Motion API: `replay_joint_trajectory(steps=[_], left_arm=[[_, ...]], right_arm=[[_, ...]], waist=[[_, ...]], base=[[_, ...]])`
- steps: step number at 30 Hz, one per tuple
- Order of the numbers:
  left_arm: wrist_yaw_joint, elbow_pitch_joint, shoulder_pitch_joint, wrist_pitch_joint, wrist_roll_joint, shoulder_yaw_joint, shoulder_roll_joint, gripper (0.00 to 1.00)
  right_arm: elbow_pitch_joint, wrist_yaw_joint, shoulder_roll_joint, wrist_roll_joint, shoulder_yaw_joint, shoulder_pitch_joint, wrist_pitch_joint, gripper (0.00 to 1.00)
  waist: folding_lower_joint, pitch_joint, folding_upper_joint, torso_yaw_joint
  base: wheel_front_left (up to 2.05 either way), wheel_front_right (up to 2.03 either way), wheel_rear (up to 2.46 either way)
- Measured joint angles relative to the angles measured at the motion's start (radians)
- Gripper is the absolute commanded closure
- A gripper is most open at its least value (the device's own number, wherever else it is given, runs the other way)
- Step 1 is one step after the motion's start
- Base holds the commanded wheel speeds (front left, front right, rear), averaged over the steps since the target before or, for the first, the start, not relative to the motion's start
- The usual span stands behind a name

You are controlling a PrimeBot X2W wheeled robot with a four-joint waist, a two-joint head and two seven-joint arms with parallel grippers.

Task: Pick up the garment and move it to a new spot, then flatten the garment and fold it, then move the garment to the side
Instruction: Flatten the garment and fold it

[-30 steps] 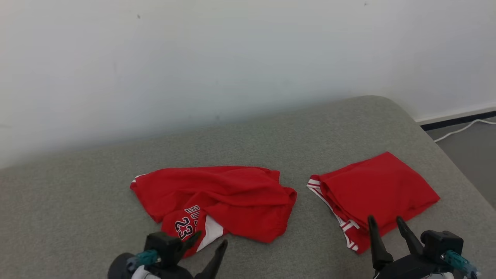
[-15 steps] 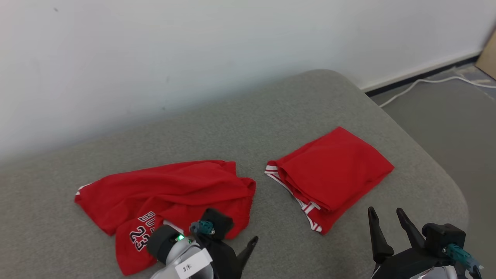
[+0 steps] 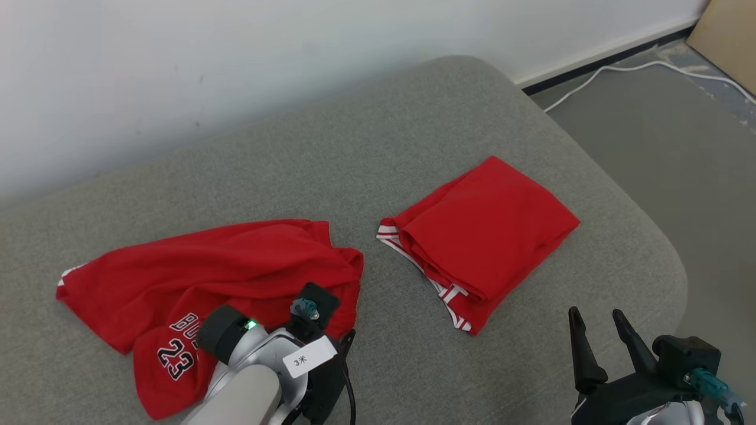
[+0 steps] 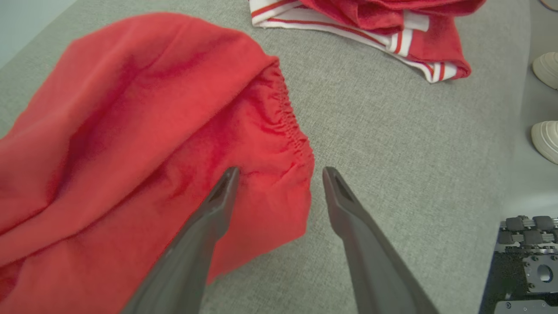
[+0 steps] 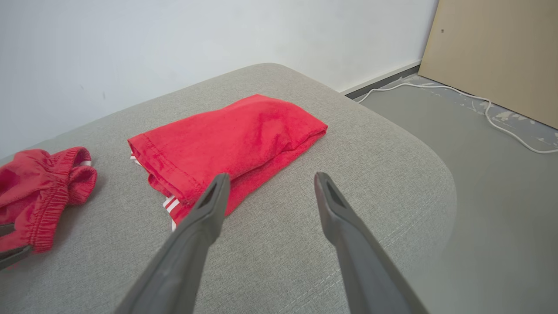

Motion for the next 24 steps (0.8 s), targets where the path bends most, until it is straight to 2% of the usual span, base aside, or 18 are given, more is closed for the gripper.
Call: replay_joint_trajectory(steps=[5,6,7,8,15,24], left_arm=[[-0.001,0.050,-0.026,-0.009,0.030,-0.016,-0.006,0.00],[-0.005,0.060,-0.028,-0.010,0.034,-0.023,-0.006,0.27],[-0.008,0.067,-0.028,-0.015,0.035,-0.025,-0.008,0.87],[-0.008,0.072,-0.028,-0.022,0.035,-0.025,-0.011,1.00],[-0.010,0.083,-0.076,-0.097,0.020,-0.013,-0.061,1.00],[-0.026,0.068,-0.214,-0.204,-0.032,0.022,-0.086,1.00]], right_arm=[[0.006,0.000,0.006,0.000,0.007,-0.038,0.000,0.00],[0.006,0.000,0.007,0.000,0.010,-0.046,-0.001,0.00],[0.006,0.000,0.007,0.000,0.012,-0.051,-0.001,0.00],[0.007,0.000,0.008,0.000,0.012,-0.055,-0.002,0.00],[0.018,-0.001,0.008,0.000,-0.002,-0.054,-0.012,0.00],[0.049,-0.001,0.016,0.000,0.023,-0.058,-0.018,0.00]], waist=[[0.0000,0.025,0.0000,0.005],[0.0000,0.027,0.0000,0.007],[-0.0001,0.028,0.0000,0.009],[-0.0001,0.029,0.0000,0.010],[-0.0002,0.022,0.0000,0.031],[-0.0003,-0.019,0.0000,0.052]], base=[[0.00,0.00,0.00],[0.00,0.00,0.00],[0.00,0.00,0.00],[0.00,0.00,0.00],[0.00,0.00,0.00],[0.00,0.00,0.00]])
